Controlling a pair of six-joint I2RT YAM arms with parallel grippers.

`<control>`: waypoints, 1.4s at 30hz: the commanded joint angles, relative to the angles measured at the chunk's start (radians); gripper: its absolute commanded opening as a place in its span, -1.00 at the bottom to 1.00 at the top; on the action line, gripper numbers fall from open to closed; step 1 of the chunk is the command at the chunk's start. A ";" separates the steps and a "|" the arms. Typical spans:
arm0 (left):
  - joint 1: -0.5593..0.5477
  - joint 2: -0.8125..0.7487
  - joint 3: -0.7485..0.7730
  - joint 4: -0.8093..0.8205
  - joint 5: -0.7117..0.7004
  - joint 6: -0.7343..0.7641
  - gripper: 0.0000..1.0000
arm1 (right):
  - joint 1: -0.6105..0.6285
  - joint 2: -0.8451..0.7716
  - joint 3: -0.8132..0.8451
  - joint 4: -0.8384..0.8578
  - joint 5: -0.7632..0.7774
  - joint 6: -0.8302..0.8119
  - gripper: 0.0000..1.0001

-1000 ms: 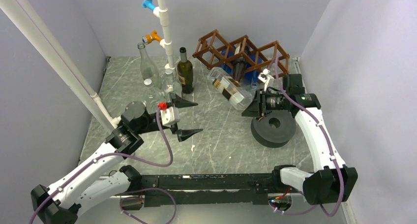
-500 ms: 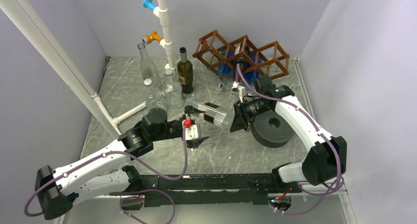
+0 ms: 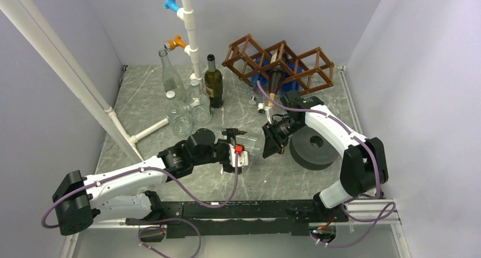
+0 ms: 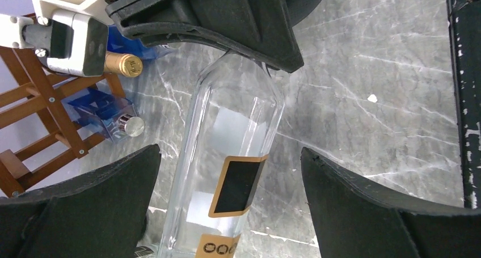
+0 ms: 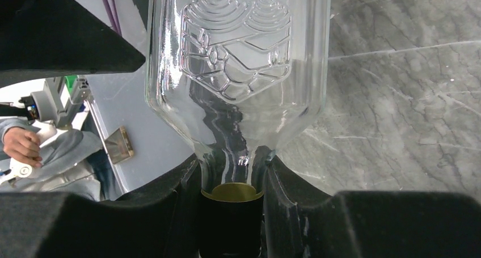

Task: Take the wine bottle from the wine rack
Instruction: Place the wine bottle at the center of the board.

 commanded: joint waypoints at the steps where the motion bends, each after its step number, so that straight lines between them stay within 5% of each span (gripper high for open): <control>1: -0.009 0.032 -0.016 0.081 -0.035 0.035 0.98 | 0.010 -0.017 0.021 0.052 -0.153 -0.082 -1.00; 35: -0.051 0.304 0.003 0.164 -0.275 0.170 0.98 | 0.018 0.087 -0.015 -0.006 -0.252 -0.219 -1.00; 42: -0.060 0.324 0.022 0.146 -0.294 0.167 0.55 | 0.018 0.107 -0.009 -0.024 -0.252 -0.242 -1.00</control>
